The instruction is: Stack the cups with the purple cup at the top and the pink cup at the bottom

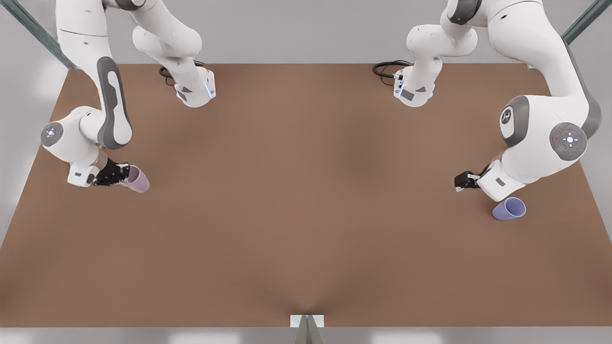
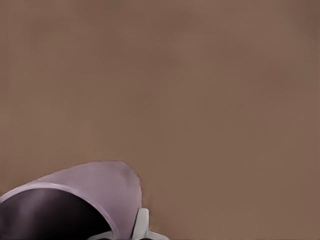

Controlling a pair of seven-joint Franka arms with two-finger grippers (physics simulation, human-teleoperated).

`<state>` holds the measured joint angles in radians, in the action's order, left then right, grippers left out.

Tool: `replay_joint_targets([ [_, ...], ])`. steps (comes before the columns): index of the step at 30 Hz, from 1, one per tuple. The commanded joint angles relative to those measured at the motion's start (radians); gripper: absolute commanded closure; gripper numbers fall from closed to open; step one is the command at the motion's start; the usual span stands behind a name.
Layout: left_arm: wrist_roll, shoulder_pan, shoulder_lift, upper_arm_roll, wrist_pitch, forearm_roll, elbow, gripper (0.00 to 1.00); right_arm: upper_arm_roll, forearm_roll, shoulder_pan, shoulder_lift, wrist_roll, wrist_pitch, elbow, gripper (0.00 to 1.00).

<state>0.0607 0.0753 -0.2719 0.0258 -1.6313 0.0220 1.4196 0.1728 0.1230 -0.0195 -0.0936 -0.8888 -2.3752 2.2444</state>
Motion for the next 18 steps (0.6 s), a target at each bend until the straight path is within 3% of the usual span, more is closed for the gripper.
replay_joint_targets([
  [1,0.013,-0.005,-0.001,0.016,-0.021,-0.001,0.019,0.0,-0.013,0.006,0.164,0.002,0.553,0.171,-0.057,0.79],
  [2,0.018,-0.003,0.007,0.034,-0.065,-0.001,0.055,0.0,-0.059,0.006,0.239,-0.02,0.726,0.177,-0.1,0.79],
  [5,0.019,-0.006,0.004,0.045,-0.099,-0.001,0.078,0.0,-0.334,0.006,0.256,-0.163,1.215,0.192,-0.324,0.79],
  [7,0.056,-0.006,0.003,0.082,-0.174,0.001,0.13,0.0,-0.421,-0.003,0.271,-0.328,1.399,0.271,-0.557,0.79],
  [10,0.168,-0.029,0.0,0.134,-0.311,0.016,0.228,0.0,-0.417,-0.077,0.478,-0.537,1.718,0.317,-0.847,0.79],
  [15,0.389,-0.058,-0.039,0.186,-0.455,0.061,0.308,0.0,-0.36,-0.171,0.676,-0.818,1.967,0.399,-1.221,0.79],
  [18,0.495,-0.094,-0.075,0.186,-0.524,0.061,0.311,0.0,-0.308,-0.172,0.728,-0.868,2.016,0.39,-1.253,0.79],
])
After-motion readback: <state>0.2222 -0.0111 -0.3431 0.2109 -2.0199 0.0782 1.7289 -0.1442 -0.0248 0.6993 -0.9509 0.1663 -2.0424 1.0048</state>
